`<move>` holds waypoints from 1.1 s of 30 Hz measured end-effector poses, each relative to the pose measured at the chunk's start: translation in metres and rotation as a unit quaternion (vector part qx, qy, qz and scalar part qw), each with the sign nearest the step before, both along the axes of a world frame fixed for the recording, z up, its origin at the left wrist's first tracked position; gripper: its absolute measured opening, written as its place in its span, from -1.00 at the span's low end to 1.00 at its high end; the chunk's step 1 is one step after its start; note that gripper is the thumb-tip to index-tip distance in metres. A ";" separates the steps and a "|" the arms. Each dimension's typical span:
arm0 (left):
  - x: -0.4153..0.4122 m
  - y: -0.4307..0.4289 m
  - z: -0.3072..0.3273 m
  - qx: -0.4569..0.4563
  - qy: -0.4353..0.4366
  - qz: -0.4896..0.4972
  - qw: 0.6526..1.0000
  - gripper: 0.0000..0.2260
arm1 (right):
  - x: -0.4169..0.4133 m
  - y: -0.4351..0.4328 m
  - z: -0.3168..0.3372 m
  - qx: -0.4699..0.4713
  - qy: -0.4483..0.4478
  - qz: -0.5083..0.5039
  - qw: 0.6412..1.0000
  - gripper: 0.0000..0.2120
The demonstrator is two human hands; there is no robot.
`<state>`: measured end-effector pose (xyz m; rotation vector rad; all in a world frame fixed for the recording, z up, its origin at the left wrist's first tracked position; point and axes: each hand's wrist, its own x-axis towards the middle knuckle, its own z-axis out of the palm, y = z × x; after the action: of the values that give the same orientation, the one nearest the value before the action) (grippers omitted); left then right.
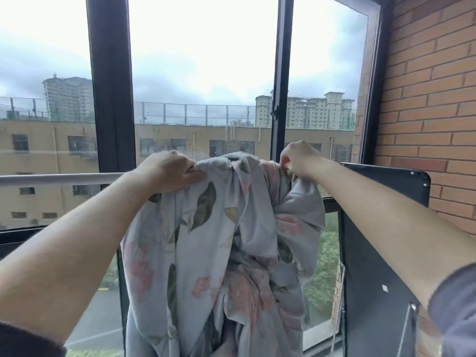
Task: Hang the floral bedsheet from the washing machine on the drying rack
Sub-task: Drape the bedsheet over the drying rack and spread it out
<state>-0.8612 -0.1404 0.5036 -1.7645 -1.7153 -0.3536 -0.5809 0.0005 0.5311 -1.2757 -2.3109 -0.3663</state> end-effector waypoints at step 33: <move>0.021 -0.008 -0.001 0.040 -0.127 0.063 0.989 -0.46 | 0.086 -0.026 -0.021 -0.220 0.347 -0.076 0.909 -0.70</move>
<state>-0.8400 -0.1480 0.5027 -1.5993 -1.9504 -0.6037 -0.4948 -0.0259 0.5097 -1.4840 -1.7191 0.5247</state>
